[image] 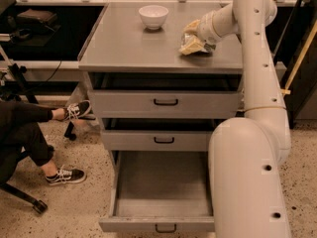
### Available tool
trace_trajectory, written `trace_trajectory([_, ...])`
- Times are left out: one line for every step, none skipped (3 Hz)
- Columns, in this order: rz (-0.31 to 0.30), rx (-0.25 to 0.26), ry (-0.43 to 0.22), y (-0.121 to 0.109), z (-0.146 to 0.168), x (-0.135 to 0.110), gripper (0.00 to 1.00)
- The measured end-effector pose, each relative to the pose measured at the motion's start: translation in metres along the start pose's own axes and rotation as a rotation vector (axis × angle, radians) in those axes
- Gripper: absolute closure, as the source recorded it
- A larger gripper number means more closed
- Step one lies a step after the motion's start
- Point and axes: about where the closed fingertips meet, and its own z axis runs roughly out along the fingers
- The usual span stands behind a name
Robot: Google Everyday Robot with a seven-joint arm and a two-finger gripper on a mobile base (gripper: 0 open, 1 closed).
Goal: Pick 7up can from bottom drawer and place on counter
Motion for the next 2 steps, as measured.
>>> trace_trajectory([0.0, 0.0, 0.0, 0.0, 0.0, 0.0, 0.12])
trace_trajectory([0.0, 0.0, 0.0, 0.0, 0.0, -0.0001, 0.0])
